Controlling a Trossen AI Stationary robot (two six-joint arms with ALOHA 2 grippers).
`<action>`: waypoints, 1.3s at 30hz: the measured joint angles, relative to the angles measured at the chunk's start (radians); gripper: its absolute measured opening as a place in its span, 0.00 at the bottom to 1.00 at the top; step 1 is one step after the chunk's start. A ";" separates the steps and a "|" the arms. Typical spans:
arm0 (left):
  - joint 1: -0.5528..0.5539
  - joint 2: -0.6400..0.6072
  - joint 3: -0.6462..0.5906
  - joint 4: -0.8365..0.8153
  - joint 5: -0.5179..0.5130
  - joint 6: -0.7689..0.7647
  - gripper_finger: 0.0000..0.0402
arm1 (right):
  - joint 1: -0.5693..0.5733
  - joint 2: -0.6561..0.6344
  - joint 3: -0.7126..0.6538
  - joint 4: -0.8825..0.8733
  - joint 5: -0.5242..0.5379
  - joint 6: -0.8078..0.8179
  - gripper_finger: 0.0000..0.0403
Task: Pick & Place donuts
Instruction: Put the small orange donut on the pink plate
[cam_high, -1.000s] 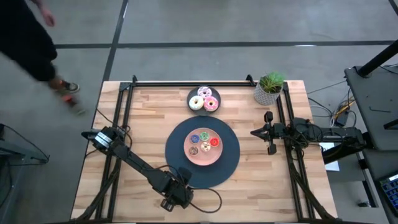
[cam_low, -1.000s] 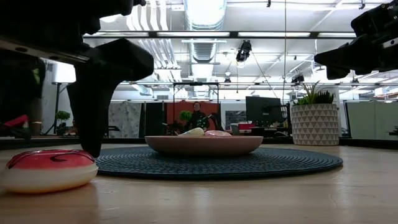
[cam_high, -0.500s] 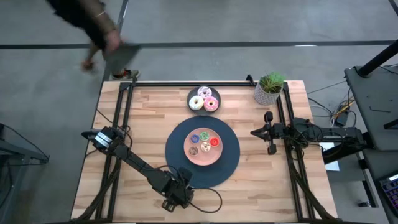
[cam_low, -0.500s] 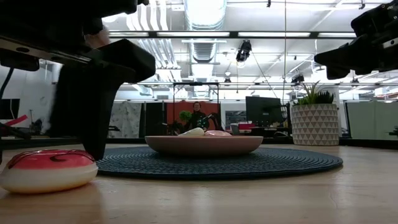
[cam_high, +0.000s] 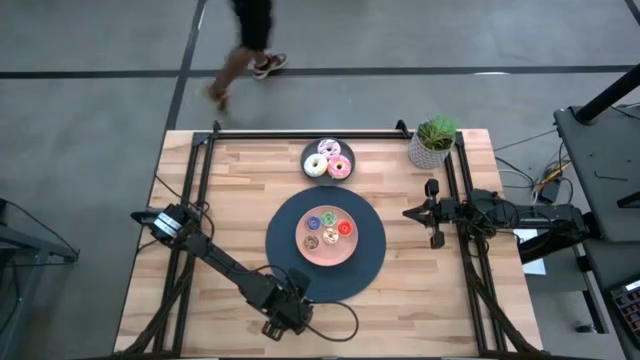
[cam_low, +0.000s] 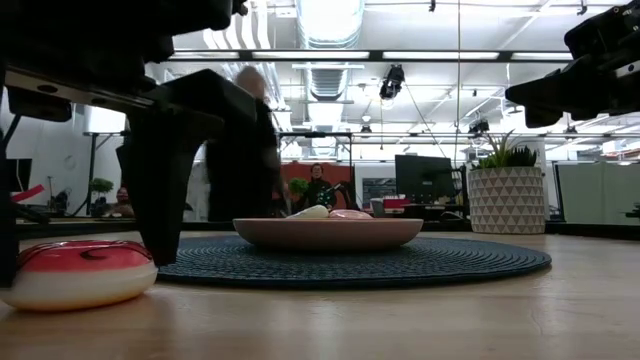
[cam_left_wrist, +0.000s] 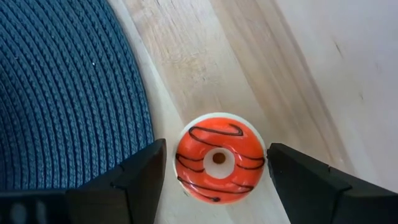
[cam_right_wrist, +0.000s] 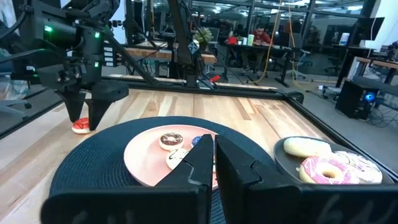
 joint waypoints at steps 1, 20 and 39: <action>0.000 0.001 0.000 0.000 0.000 0.000 0.62 | 0.000 0.000 0.000 0.000 0.000 0.000 0.02; 0.003 0.011 0.000 0.000 0.008 0.000 0.62 | 0.000 0.000 0.000 0.000 0.000 0.000 0.02; 0.007 0.011 0.000 0.000 0.022 0.000 0.52 | 0.000 0.000 0.000 0.000 0.000 0.000 0.02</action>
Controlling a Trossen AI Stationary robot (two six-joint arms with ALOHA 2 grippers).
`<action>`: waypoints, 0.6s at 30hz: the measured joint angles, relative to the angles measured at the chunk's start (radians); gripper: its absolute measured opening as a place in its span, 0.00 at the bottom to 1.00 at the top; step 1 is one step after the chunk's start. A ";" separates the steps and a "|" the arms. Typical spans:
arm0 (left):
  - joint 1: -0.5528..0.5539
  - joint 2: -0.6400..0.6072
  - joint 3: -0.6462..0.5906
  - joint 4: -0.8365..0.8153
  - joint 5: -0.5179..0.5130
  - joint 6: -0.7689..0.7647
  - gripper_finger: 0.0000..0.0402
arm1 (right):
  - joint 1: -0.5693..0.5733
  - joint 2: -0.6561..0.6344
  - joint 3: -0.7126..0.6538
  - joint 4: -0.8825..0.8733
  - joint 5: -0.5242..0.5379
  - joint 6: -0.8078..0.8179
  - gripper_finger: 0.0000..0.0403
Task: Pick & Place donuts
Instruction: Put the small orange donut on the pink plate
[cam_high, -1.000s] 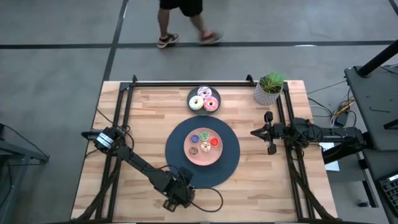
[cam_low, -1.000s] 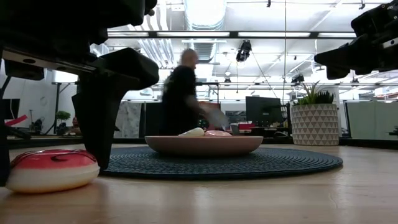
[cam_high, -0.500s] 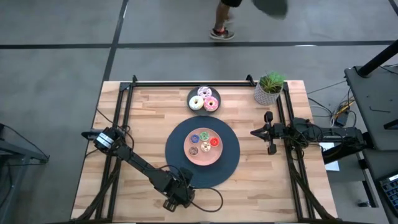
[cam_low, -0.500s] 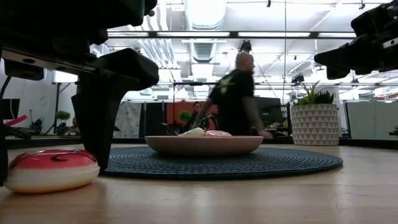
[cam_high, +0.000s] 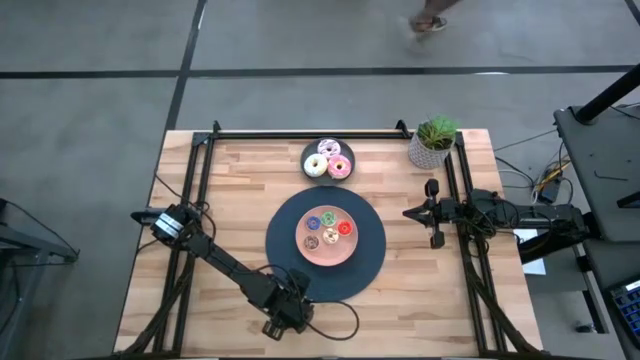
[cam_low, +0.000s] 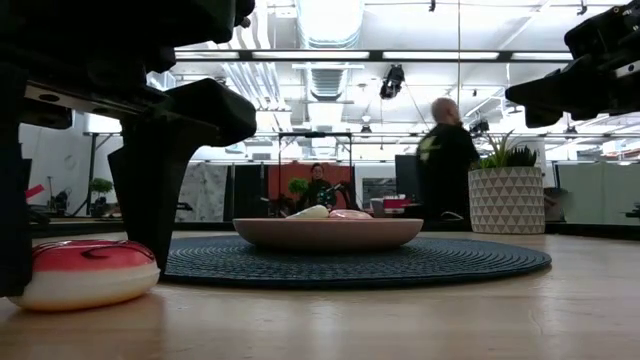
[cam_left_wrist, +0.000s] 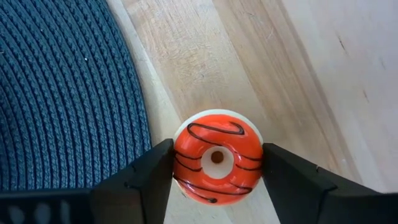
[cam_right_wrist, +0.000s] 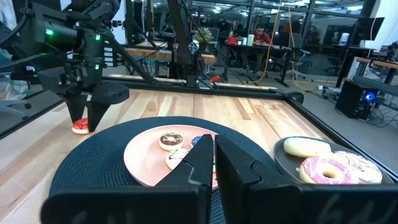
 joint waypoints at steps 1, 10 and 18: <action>0.000 0.000 0.000 0.000 0.000 0.000 0.51 | 0.000 0.000 0.000 0.000 0.000 0.000 0.02; 0.002 0.000 0.000 0.001 0.000 0.000 0.49 | 0.000 0.000 0.000 0.000 0.000 0.000 0.02; 0.007 0.000 0.000 0.001 0.003 0.000 0.47 | 0.000 0.000 0.000 0.000 0.000 0.000 0.02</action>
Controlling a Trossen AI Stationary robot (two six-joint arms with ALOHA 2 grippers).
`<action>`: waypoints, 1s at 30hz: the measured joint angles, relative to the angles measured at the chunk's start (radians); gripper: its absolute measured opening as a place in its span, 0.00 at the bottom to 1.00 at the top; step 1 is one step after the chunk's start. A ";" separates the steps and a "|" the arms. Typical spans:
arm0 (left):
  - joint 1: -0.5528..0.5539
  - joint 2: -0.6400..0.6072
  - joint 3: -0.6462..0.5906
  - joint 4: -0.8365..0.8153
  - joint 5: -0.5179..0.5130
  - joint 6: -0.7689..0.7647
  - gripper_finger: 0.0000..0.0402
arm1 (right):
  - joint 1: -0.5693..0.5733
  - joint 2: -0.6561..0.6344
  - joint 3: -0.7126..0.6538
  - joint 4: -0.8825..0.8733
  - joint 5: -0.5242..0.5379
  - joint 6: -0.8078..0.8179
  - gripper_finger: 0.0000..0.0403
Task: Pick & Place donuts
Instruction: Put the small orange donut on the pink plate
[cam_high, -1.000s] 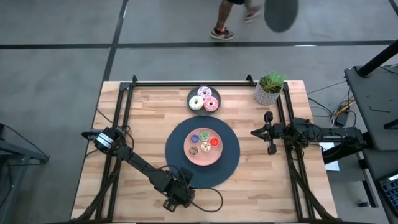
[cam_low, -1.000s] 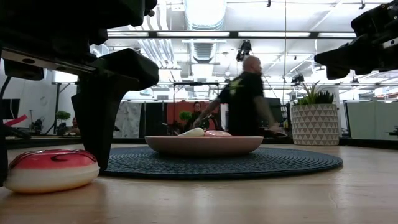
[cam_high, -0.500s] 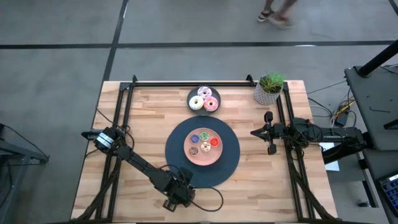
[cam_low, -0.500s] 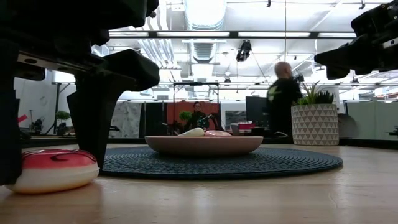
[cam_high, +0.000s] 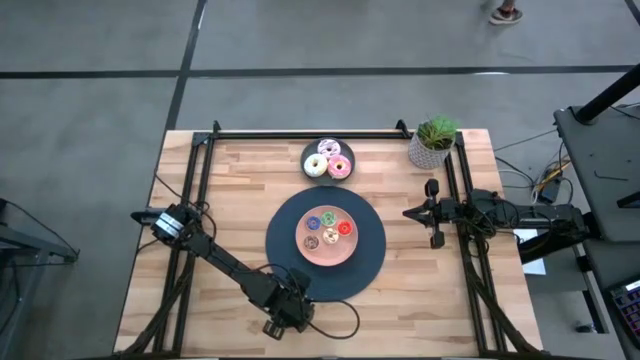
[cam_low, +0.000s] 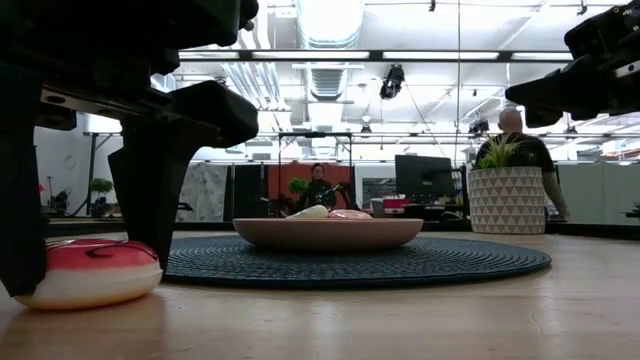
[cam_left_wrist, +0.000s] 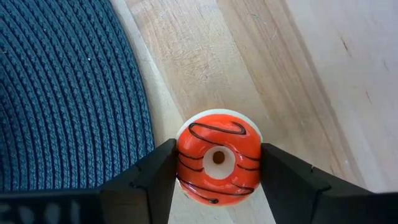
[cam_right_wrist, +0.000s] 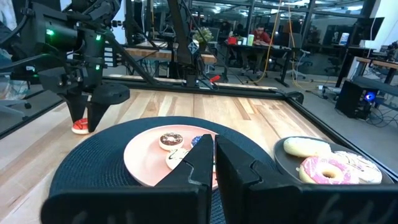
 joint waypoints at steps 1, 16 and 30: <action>0.000 0.000 0.000 0.000 0.000 0.000 0.46 | 0.000 0.000 0.000 0.000 0.000 0.000 0.02; 0.037 -0.008 0.048 -0.080 -0.001 0.004 0.45 | 0.000 0.000 0.000 0.000 0.000 0.000 0.02; 0.215 -0.009 0.213 -0.153 -0.002 0.059 0.45 | 0.000 0.000 0.000 0.000 0.000 0.000 0.02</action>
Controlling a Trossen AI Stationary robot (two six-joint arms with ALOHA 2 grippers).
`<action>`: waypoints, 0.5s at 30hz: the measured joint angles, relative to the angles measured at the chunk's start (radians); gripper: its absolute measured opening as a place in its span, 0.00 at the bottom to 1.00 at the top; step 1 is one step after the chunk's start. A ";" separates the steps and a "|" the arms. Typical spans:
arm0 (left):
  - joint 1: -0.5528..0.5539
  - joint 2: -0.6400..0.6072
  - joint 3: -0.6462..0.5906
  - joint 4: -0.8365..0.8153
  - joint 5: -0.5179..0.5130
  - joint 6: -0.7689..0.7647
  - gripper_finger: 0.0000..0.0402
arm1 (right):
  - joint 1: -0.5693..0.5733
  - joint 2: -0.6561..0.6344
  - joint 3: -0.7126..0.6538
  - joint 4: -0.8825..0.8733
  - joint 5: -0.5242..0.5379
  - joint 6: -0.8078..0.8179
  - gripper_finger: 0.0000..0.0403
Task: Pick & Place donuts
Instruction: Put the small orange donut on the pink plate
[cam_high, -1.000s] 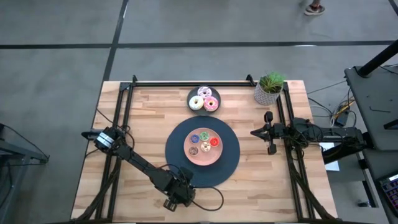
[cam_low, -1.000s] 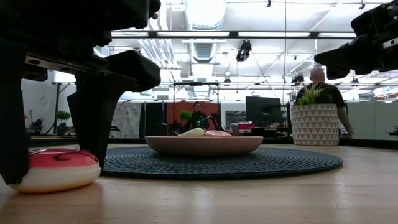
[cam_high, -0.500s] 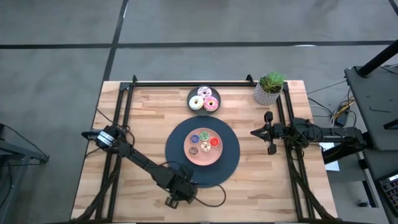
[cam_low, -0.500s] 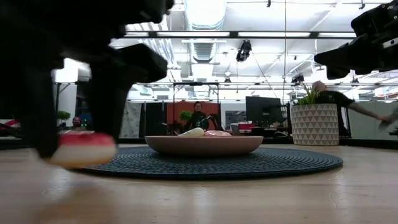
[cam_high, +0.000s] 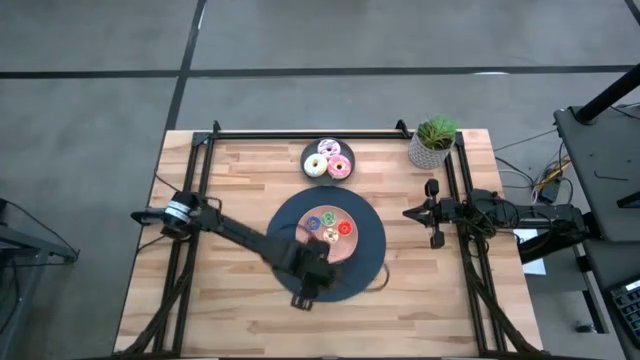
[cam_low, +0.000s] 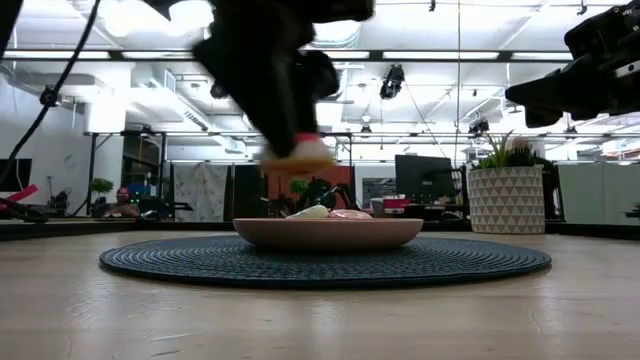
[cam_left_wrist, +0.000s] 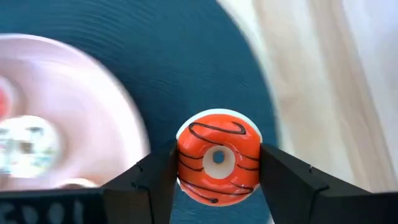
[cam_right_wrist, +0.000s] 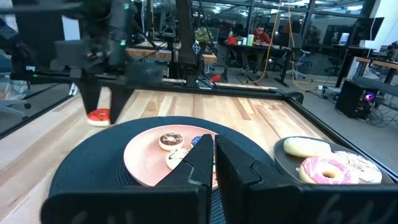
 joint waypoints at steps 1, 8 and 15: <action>0.018 0.000 0.010 0.000 0.000 0.000 0.45 | 0.000 0.000 0.000 0.000 0.000 0.000 0.02; 0.131 -0.001 0.060 0.001 -0.001 -0.007 0.45 | 0.000 0.000 0.000 0.000 0.000 0.000 0.02; 0.202 -0.002 0.057 0.002 -0.001 0.001 0.45 | 0.000 0.000 0.000 0.000 0.000 0.000 0.02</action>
